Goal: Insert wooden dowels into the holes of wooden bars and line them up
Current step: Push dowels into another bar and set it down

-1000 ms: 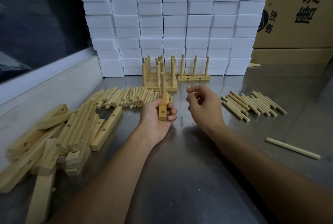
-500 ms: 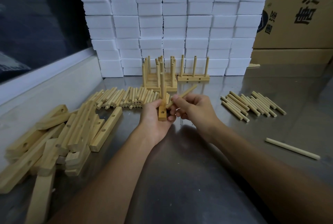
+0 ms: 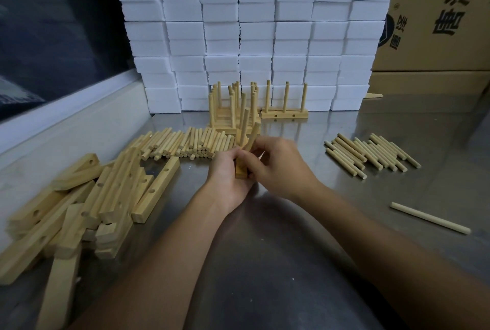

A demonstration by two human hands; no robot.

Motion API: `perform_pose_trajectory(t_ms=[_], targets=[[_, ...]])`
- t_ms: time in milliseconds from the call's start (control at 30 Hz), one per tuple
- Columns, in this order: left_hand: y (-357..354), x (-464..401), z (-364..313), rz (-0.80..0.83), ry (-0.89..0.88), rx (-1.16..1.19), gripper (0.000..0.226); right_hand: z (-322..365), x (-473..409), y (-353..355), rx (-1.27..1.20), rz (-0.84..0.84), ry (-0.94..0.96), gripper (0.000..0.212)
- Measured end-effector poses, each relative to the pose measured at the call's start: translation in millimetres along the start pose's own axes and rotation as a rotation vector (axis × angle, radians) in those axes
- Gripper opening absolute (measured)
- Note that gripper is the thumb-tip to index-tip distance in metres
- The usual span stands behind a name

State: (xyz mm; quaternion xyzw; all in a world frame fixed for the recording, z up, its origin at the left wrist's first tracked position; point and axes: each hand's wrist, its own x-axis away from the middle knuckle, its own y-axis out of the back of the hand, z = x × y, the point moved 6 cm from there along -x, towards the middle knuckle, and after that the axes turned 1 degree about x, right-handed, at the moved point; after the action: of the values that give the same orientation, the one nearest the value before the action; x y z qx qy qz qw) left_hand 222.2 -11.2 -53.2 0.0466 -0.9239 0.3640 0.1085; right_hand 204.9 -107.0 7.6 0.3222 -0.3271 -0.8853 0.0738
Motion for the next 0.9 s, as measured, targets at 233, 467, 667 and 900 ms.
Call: perform_pose_trajectory(t_ms=[233, 467, 667, 900], targets=[[6, -3, 1, -0.045, 0.040, 0.040, 0.030, 1, 0, -7, 0.025, -0.039, 0.020, 0.024], [5, -5, 3, -0.041, 0.043, 0.062, 0.031, -3, 5, -12, -0.036, -0.150, -0.043, 0.026], [4, -4, 2, -0.004, 0.044, 0.077, 0.032, -2, 6, -11, -0.065, -0.149, -0.044, 0.027], [3, -3, 2, 0.019, 0.036, 0.055, 0.032, 2, 5, -8, 0.030, -0.074, 0.015, 0.026]])
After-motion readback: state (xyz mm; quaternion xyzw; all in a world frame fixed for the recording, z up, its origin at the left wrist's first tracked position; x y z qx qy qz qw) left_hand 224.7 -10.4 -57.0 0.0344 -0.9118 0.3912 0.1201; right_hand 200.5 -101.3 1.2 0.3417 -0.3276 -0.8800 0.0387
